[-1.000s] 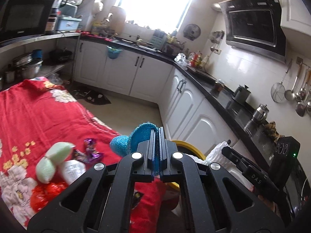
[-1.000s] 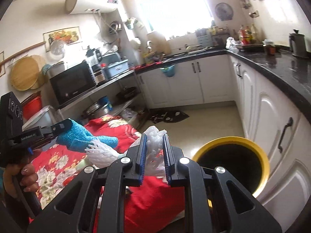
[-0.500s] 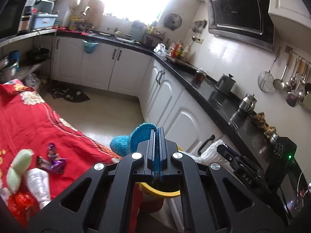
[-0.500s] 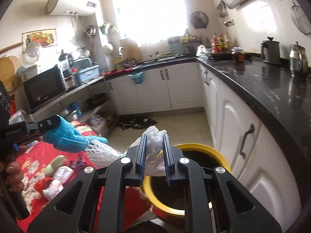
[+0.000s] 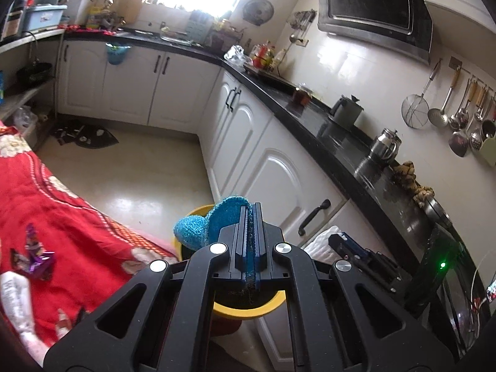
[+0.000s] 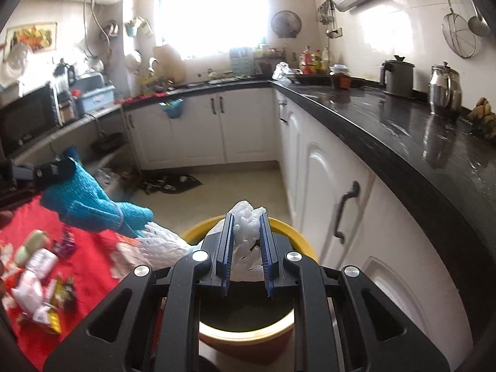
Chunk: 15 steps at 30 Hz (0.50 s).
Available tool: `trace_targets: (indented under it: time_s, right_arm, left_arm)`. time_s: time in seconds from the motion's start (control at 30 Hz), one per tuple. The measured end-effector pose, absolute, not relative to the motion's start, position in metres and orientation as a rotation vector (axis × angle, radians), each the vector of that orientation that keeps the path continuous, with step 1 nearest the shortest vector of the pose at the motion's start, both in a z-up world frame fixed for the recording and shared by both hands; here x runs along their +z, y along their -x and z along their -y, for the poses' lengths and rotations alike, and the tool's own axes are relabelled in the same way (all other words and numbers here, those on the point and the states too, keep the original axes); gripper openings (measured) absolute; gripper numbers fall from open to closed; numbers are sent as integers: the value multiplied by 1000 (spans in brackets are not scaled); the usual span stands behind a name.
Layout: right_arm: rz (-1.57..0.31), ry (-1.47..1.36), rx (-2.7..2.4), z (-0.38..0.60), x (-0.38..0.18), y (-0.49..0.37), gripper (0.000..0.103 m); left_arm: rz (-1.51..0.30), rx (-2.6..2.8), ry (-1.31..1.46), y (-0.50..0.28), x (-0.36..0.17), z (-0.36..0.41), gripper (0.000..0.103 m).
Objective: Collect trash
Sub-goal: 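Carry the blue-and-white scrubber with both tools over the yellow-rimmed bin, then open both tools to drop the scrubber into the bin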
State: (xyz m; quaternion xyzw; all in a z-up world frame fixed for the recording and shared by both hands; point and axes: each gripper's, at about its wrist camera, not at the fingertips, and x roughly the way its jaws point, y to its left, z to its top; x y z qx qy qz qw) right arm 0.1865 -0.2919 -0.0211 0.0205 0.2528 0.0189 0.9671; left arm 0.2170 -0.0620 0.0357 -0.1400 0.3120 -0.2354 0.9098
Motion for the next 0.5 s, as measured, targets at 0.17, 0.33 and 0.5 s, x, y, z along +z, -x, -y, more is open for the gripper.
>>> trace_targets:
  time_s: [0.17,0.33,0.5]
  right_arm:
    - [-541,-8,-14,297,-40,-198,16]
    - [-571,0,-39,304,-55,-212,17]
    - [-594,-18,-39,307,-66,-222,37]
  left_arm:
    - [-675,-510,277,-229,21,79,0]
    - [-718,-512,267,-242,3,93,1]
    - [-760,-459,258,-250,-14,93,20]
